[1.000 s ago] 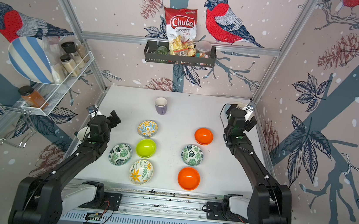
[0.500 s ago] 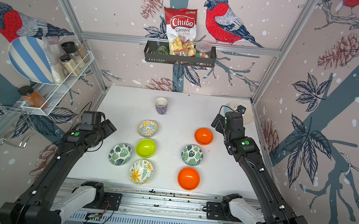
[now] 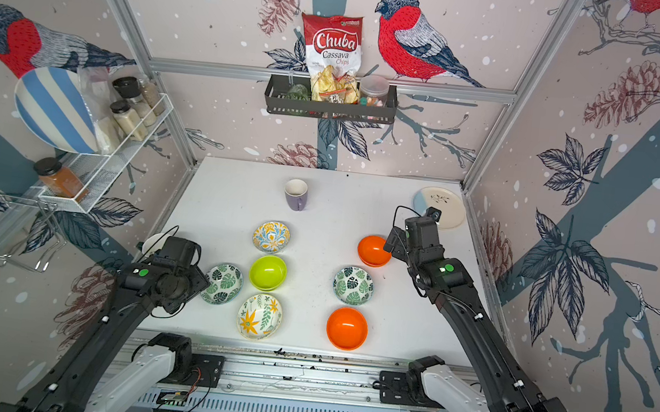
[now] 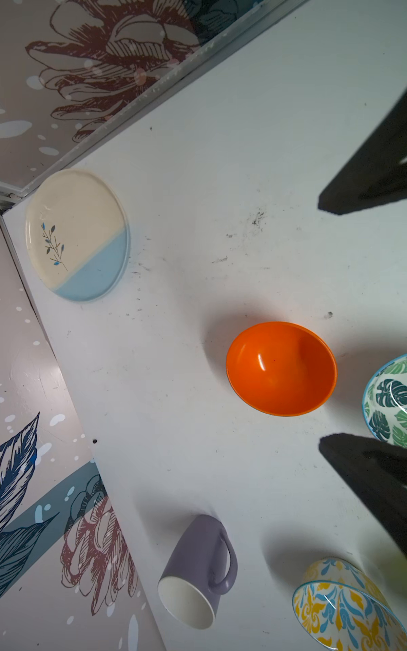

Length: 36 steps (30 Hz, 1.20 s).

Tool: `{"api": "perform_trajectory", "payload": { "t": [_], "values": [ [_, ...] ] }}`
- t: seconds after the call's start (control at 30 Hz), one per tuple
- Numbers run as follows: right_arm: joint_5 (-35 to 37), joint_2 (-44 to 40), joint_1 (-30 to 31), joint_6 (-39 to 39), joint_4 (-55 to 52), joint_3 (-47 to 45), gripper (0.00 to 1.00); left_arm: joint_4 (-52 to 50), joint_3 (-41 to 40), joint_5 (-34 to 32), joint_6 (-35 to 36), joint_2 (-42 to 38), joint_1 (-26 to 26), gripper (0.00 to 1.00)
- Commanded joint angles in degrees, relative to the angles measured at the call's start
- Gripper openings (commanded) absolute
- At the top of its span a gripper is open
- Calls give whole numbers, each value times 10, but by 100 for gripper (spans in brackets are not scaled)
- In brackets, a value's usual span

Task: Stack the bowls
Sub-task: Pick up the bowl from the center of the board.

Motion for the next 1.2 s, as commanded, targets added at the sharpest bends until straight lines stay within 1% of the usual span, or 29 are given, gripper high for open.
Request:
{"api": "perform_trajectory", "payload": {
  "t": [0.0, 0.1, 0.2, 0.37, 0.53, 0.57, 0.73, 0.77, 0.87, 1.03, 1.1, 1.17],
  "values": [
    [10, -4, 3, 8, 1, -2, 99, 7, -4, -13, -15, 1, -6, 62],
    [6, -7, 2, 9, 5, -7, 99, 27, -6, -21, -12, 3, -6, 56],
    [6, -8, 2, 9, 8, -11, 99, 41, -21, -7, -17, 11, -6, 48],
    [12, -3, 0, 8, 11, -11, 99, 102, -69, 37, -27, 6, -6, 45],
    [8, 0, 1, 9, 12, -15, 99, 127, -84, 34, -23, 2, -6, 44],
    [8, 1, 1, 9, 13, -16, 99, 133, -90, 34, -24, 1, -6, 42],
    [3, 5, 0, 10, 11, -13, 99, 164, -110, 49, -26, 10, -6, 27],
    [4, 4, 0, 10, 10, -12, 99, 166, -111, 50, -26, 13, -6, 25],
    [12, 6, 1, 9, 8, -13, 99, 163, -106, 46, -23, 20, -6, 18],
    [13, 13, 0, 12, 7, -16, 99, 148, -95, 38, -20, 13, -5, 3],
    [12, 15, 1, 11, 6, -15, 99, 137, -85, 32, -18, 5, -5, 0],
    [11, 17, 1, 12, 6, -15, 99, 120, -65, 22, -10, -1, -2, 0]
  ]
}}
